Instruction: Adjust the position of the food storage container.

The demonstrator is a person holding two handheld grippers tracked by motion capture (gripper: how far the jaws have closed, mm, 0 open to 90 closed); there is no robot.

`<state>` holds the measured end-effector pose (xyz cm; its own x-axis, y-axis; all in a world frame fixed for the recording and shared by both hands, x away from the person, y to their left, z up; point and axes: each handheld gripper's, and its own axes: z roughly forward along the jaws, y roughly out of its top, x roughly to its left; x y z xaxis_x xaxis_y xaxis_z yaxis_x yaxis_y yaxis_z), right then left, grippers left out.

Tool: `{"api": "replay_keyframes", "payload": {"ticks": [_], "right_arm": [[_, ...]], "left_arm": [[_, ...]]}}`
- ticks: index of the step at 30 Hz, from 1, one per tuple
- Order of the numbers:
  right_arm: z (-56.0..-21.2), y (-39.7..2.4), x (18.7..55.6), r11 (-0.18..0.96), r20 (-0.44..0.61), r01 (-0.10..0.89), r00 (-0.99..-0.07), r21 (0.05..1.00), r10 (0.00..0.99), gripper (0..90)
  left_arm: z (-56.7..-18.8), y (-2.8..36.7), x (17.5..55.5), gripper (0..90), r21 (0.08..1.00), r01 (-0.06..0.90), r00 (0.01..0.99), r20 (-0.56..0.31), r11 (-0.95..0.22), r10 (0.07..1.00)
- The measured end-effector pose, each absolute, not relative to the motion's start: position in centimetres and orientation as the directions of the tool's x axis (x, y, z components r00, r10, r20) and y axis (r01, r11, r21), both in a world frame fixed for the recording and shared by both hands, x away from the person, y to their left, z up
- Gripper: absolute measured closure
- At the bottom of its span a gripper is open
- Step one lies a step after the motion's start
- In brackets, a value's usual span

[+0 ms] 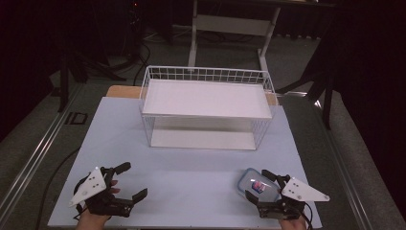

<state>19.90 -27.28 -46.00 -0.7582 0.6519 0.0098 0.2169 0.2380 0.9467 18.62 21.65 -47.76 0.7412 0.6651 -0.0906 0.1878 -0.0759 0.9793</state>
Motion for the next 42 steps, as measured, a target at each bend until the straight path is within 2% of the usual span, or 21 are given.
{"api": "replay_keyframes", "payload": {"ticks": [11,15,23,25,26,27,31,33,37,39,40,41,42], "right_arm": [[-43.4,-26.8,18.6,0.213,-0.029,0.145,-0.76,0.966,0.649,12.0],[-42.7,-27.7,19.2,0.183,0.031,0.207,-0.741,0.961,0.671,12.0],[-43.3,-29.9,19.9,0.232,0.059,0.307,-0.708,0.923,0.704,15.3],[-44.1,-31.0,19.7,0.239,0.063,0.334,-0.689,0.912,0.722,22.2],[-44.3,-31.3,19.7,0.239,0.066,0.342,-0.684,0.909,0.727,22.8],[-44.6,-31.8,19.6,0.245,0.071,0.355,-0.683,0.902,0.727,29.1],[-45.8,-32.9,19.1,0.28,0.065,0.393,-0.672,0.876,0.738,42.0],[-46.5,-33.4,18.7,0.3,0.055,0.408,-0.665,0.862,0.745,45.7],[-47.8,-34.5,18.0,0.322,0.065,0.45,-0.658,0.833,0.75,59.9],[-48.2,-35.1,17.7,0.33,0.065,0.466,-0.651,0.821,0.756,65.9],[-48.2,-35.1,17.7,0.33,0.065,0.466,-0.651,0.821,0.756,65.9],[-48.8,-35.9,17.5,0.335,0.076,0.493,-0.643,0.803,0.763,73.0],[-49.0,-36.1,17.5,0.34,0.073,0.498,-0.64,0.798,0.765,76.3]], "left_arm": [[-48.3,21.5,19.2,2.0,0.976,0.203,0.73,-0.094,-0.084,0.677],[-48.4,21.2,19.3,2.0,0.975,0.204,0.733,-0.092,-0.089,0.674],[-48.4,20.8,19.4,2.0,0.975,0.2,0.734,-0.084,-0.097,0.674],[-48.4,20.7,19.4,2.0,0.975,0.2,0.736,-0.085,-0.097,0.671],[-48.4,20.6,19.4,2.0,0.975,0.2,0.737,-0.083,-0.099,0.671],[-48.4,20.6,19.5,2.0,0.974,0.2,0.739,-0.081,-0.103,0.669],[-48.4,20.3,19.5,2.0,0.974,0.197,0.746,-0.075,-0.111,0.662],[-48.2,20.3,19.3,2.0,0.976,0.194,0.746,-0.079,-0.102,0.661],[-48.0,20.1,19.1,2.0,0.978,0.182,0.747,-0.074,-0.097,0.661],[-48.1,20.1,19.1,2.0,0.977,0.186,0.749,-0.074,-0.101,0.658],[-48.1,20.1,19.1,2.0,0.977,0.186,0.749,-0.074,-0.101,0.658],[-48.1,20.0,19.1,2.0,0.977,0.187,0.75,-0.073,-0.104,0.657],[-48.1,20.0,19.1,2.0,0.977,0.186,0.751,-0.074,-0.103,0.656]]}}
